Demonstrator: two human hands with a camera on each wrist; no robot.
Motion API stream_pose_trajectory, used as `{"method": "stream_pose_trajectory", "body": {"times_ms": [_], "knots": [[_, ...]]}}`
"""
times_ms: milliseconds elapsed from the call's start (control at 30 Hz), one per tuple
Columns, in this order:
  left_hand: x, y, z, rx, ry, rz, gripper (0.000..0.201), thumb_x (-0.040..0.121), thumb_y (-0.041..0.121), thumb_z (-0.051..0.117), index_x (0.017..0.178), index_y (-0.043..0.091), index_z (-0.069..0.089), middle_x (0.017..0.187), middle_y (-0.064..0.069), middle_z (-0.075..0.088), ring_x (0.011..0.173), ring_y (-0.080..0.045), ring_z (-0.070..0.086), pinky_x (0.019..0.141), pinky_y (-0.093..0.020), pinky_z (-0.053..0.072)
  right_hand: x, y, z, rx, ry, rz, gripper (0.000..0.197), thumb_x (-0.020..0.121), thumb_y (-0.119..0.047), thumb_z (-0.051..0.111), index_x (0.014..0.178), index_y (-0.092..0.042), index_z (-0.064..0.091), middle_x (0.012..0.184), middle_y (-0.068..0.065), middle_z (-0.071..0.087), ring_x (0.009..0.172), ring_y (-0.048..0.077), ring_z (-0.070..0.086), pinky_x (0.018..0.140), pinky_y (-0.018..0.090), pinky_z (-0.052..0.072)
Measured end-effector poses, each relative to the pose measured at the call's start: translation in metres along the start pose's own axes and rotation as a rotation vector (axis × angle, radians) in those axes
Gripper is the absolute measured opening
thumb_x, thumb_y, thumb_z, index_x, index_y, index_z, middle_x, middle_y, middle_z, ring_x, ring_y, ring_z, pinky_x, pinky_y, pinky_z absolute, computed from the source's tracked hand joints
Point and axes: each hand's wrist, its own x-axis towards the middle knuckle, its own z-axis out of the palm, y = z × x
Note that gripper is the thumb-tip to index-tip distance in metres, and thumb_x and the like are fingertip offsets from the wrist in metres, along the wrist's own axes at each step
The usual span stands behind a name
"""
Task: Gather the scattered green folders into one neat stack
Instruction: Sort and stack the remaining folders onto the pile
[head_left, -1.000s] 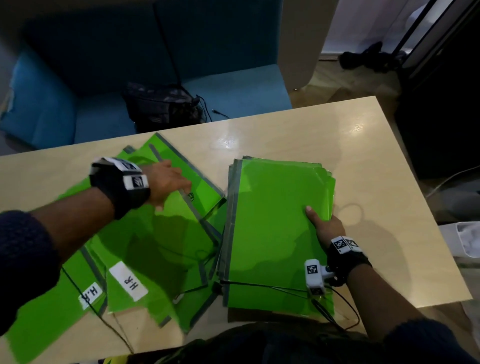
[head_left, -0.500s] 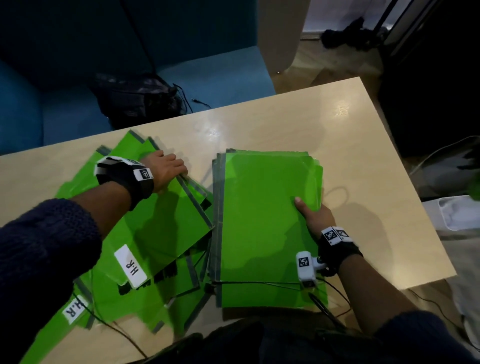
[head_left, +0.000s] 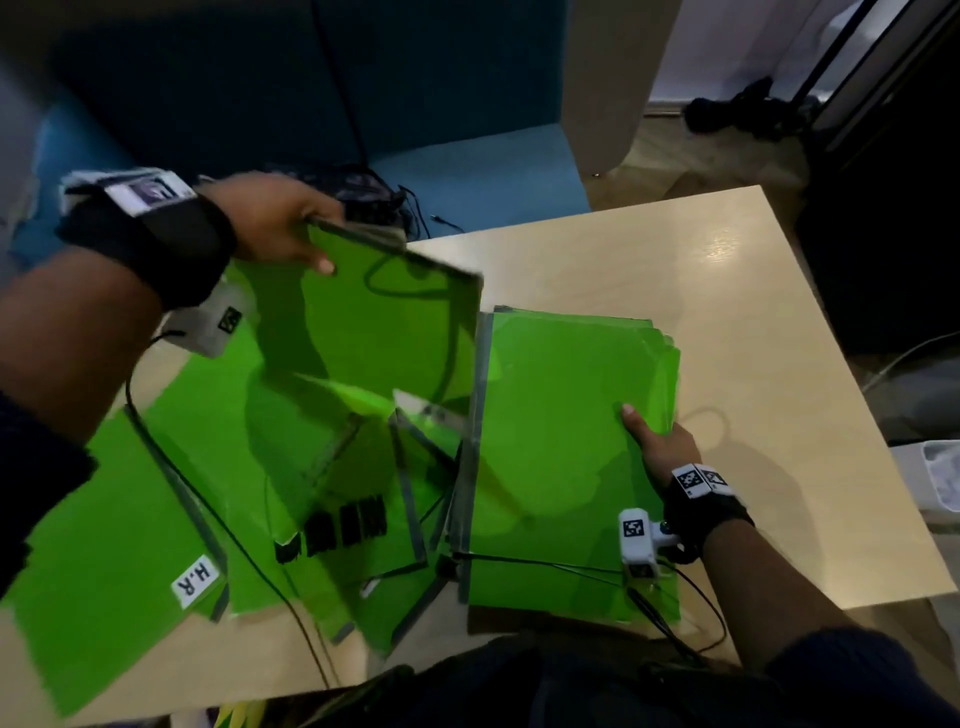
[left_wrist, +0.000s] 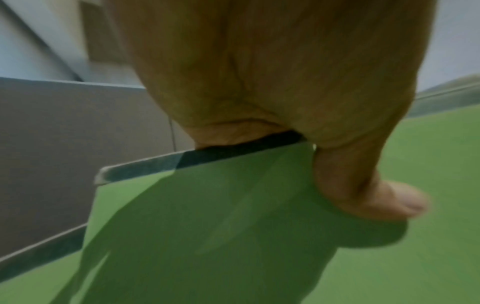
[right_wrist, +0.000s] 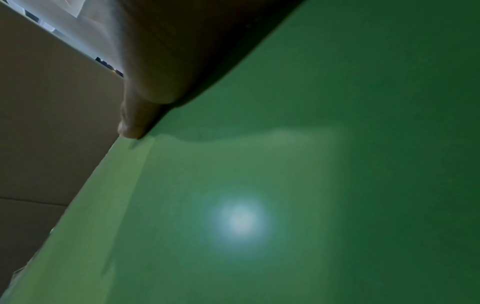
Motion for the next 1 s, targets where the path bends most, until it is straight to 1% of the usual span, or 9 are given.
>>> {"method": "stream_pose_trajectory", "body": {"times_ms": [100,200,333,433,500,667,800,900,1000], "knots": [[-0.023,-0.012,-0.025,-0.435,0.144,-0.033,0.025,0.086,0.022,0.07,0.108,0.024,0.06,0.101,-0.006,0.068,0.091,-0.03,0.066,0.087,-0.044,0.052,-0.002,0.0,0.0,-0.001,-0.014,-0.022,0.068,0.08,-0.062,0.066,0.122,-0.008,0.064,0.115,0.019,0.068,0.087,0.03,0.061,0.076,0.034,0.044],[-0.033,-0.003,-0.028,-0.786,0.266,0.018,0.034,0.087,0.032,0.067,0.118,0.033,0.055,0.106,0.005,0.067,0.087,-0.016,0.066,0.075,-0.037,0.058,-0.004,0.001,-0.001,0.008,-0.011,-0.024,0.065,0.082,-0.06,0.066,0.119,-0.007,0.065,0.11,0.017,0.068,0.081,0.027,0.06,0.071,0.032,0.043],[-0.016,0.046,0.021,-1.072,0.403,0.067,0.029,0.088,0.016,0.068,0.103,0.027,0.046,0.098,0.004,0.06,0.079,0.003,0.059,0.072,-0.019,0.053,-0.006,0.0,-0.002,-0.014,-0.01,-0.021,0.067,0.084,-0.06,0.064,0.125,-0.008,0.062,0.106,0.016,0.066,0.085,0.028,0.062,0.07,0.029,0.044],[0.005,0.095,0.085,-1.171,0.367,-0.018,0.029,0.088,0.012,0.067,0.103,0.025,0.046,0.094,0.003,0.061,0.081,-0.009,0.058,0.08,-0.029,0.05,-0.01,-0.001,-0.003,-0.045,-0.026,-0.018,0.067,0.082,-0.072,0.056,0.113,-0.014,0.068,0.099,0.015,0.072,0.082,0.029,0.067,0.069,0.032,0.05],[0.013,0.12,0.129,-1.179,0.298,-0.147,0.036,0.086,0.016,0.07,0.114,0.02,0.049,0.102,-0.005,0.067,0.091,-0.02,0.06,0.09,-0.033,0.05,-0.01,-0.001,-0.003,-0.067,-0.036,-0.001,0.088,0.078,-0.083,0.041,0.119,-0.01,0.067,0.103,0.023,0.071,0.091,0.035,0.068,0.077,0.037,0.052],[0.005,0.159,0.202,-1.111,0.237,-0.303,0.053,0.08,0.015,0.075,0.127,0.013,0.051,0.114,-0.01,0.067,0.102,-0.025,0.063,0.093,-0.036,0.05,-0.003,-0.007,-0.003,-0.028,-0.017,0.138,0.101,0.089,-0.071,0.001,0.137,0.001,0.052,0.138,0.033,0.05,0.126,0.043,0.049,0.101,0.041,0.039],[-0.001,0.172,0.218,-0.972,0.203,-0.342,0.059,0.082,0.015,0.074,0.134,0.008,0.048,0.121,-0.011,0.061,0.108,-0.027,0.06,0.089,-0.032,0.047,-0.001,-0.003,0.001,-0.005,-0.017,0.149,0.103,0.087,-0.078,0.009,0.136,0.002,0.052,0.137,0.031,0.052,0.125,0.043,0.051,0.104,0.044,0.04],[-0.004,0.183,0.221,-0.846,0.147,-0.41,0.079,0.087,0.017,0.069,0.151,0.006,0.024,0.143,-0.016,0.044,0.129,-0.031,0.046,0.103,-0.032,0.038,0.003,0.001,0.0,0.026,-0.057,0.108,0.124,0.067,-0.096,0.012,0.135,0.0,0.055,0.133,0.029,0.056,0.119,0.042,0.055,0.099,0.042,0.043],[-0.011,0.188,0.225,-0.91,0.125,-0.377,0.088,0.089,0.013,0.067,0.155,0.013,0.01,0.158,-0.008,0.029,0.141,-0.026,0.035,0.111,-0.028,0.03,0.003,0.005,-0.001,0.06,-0.067,0.043,0.078,0.095,-0.064,0.032,0.135,-0.001,0.054,0.131,0.026,0.058,0.11,0.037,0.058,0.084,0.033,0.04]]}}
